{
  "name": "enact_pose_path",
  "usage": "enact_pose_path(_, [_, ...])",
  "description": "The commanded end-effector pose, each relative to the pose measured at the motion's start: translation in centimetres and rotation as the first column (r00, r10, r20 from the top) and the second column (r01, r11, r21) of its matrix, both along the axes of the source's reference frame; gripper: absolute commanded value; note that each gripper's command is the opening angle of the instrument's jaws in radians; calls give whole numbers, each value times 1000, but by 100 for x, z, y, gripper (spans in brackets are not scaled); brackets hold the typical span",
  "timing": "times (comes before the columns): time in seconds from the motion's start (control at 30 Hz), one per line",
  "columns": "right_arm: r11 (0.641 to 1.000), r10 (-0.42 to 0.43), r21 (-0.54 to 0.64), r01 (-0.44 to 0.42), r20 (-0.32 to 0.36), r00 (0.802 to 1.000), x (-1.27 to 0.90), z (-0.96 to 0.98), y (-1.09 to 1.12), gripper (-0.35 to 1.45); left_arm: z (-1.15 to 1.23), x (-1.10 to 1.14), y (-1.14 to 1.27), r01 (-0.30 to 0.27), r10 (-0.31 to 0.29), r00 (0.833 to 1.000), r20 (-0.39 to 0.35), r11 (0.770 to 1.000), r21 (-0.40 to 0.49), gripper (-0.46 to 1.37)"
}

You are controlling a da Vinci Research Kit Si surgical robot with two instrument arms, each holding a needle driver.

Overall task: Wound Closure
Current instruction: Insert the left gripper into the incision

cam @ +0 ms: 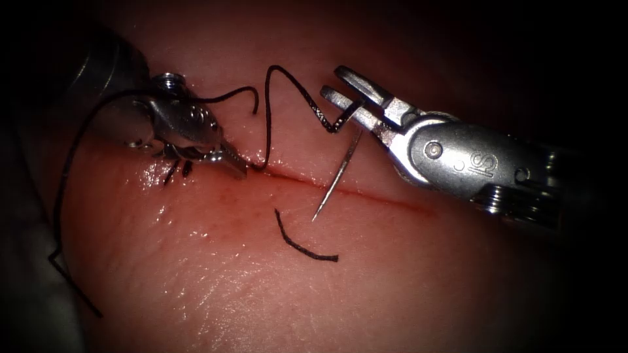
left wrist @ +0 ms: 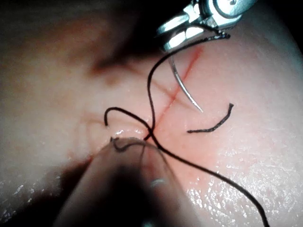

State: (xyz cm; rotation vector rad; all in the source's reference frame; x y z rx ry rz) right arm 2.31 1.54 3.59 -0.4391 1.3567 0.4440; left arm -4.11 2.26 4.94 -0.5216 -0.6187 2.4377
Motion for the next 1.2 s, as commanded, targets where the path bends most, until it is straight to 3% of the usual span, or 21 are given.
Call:
enact_pose_path(0.03, [1000,6,0,-6,-1,1000,0,-1,-1,-35,3,1,1,-3,3,1000,-7,1000,1,-35])
enact_pose_path(0.43, [1000,4,-1,-4,-6,1000,0,-9,-7,-35,30,5,-3,-11,9,998,-59,999,-31,-35])
enact_pose_path(0.7, [1000,7,-3,-7,-8,1000,2,-10,-8,-35,40,7,-14,-100,98,986,-132,995,-10,-35])
enact_pose_path(0.77, [1000,9,-4,-9,-10,1000,3,-10,-8,-35,40,6,-19,-115,112,985,-134,993,-10,-9])
enact_pose_path(0.87, [1000,12,-4,-12,-7,1000,4,-10,-7,-35,40,6,-23,-120,117,983,-141,993,-16,-7])
enact_pose_path(1.2, [1000,10,-6,-11,-9,1000,5,-9,-9,-35,35,11,-31,-145,140,977,-164,989,-20,45])
